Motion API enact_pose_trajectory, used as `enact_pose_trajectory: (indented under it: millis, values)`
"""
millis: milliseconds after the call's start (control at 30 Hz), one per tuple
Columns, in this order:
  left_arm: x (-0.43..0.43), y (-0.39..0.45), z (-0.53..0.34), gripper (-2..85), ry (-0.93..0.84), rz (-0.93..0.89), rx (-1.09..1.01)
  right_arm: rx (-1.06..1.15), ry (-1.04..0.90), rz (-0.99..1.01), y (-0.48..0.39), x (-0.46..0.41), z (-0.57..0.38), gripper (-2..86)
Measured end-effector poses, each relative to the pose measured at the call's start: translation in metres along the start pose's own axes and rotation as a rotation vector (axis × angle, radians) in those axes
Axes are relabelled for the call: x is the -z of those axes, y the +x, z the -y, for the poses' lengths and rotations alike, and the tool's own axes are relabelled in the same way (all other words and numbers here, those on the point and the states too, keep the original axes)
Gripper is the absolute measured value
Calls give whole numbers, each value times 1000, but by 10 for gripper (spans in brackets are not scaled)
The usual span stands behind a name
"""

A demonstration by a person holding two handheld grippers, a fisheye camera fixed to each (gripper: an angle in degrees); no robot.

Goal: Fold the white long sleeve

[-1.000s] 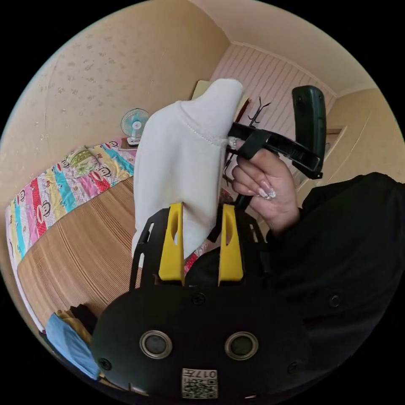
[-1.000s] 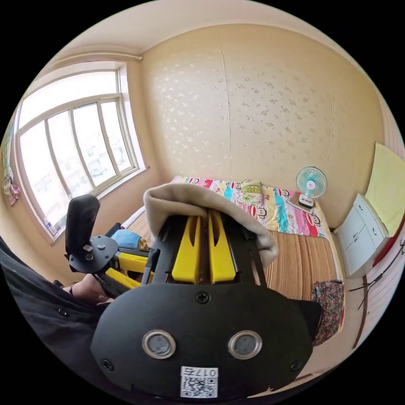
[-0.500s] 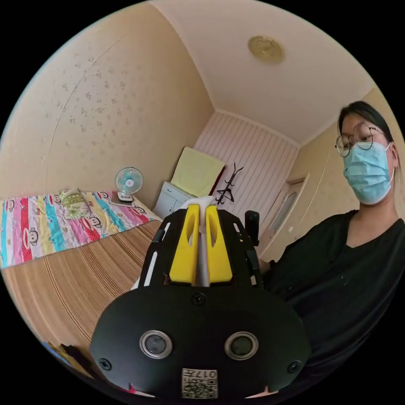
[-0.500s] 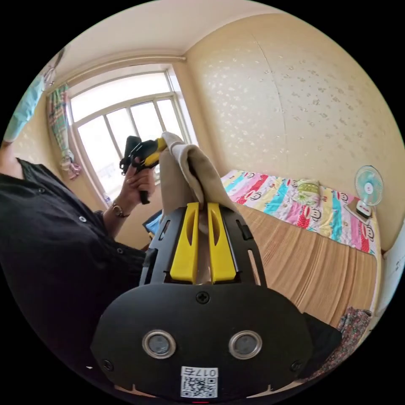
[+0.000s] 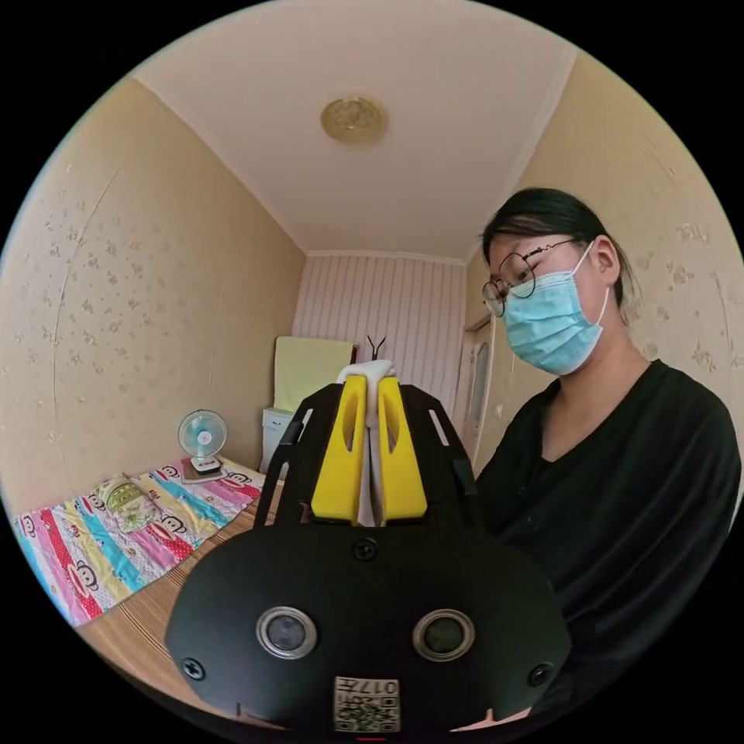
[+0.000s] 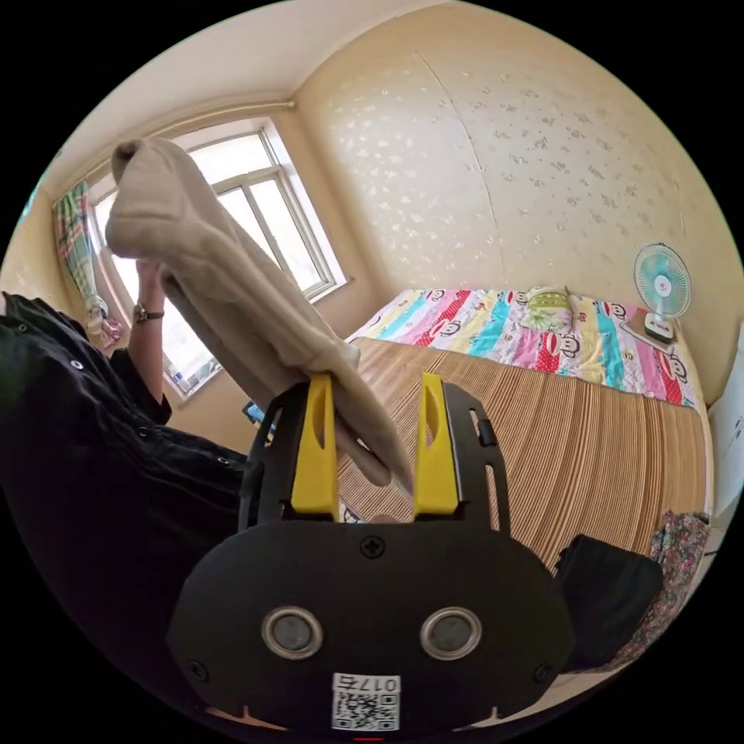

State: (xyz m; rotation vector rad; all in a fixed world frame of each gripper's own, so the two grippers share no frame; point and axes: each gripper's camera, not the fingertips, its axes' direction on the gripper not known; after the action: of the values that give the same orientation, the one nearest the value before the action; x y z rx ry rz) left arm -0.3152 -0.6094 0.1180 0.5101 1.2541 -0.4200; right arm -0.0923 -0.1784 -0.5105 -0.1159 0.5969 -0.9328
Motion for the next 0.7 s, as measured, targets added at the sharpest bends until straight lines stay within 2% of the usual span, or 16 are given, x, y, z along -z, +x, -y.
enact_pose_trajectory:
  millis: [67,133,167,233,300,367,433,533,700]
  values:
    - [16,9,7,2,25,33,-8,64,-5,73,-6,-2,12,129]
    - [29,12,8,2,28,84,8,156,-4,125,-15,1,22,77]
    - [39,13,7,2,30,130,32,159,-6,89,-17,5,29,38]
    - [56,14,2,3,26,204,61,128,23,-37,-15,20,36,29]
    - [74,14,-5,4,3,278,83,42,145,-78,-1,60,42,24]
    - [95,5,-22,4,-57,408,125,-6,256,-19,11,93,42,22]
    - [107,-13,-40,3,-81,450,251,-29,338,40,18,119,43,21]
    - [105,-24,-70,3,-118,409,346,-35,438,77,14,150,48,21]
    - [99,2,-81,2,-70,233,237,114,548,37,-20,214,56,18]
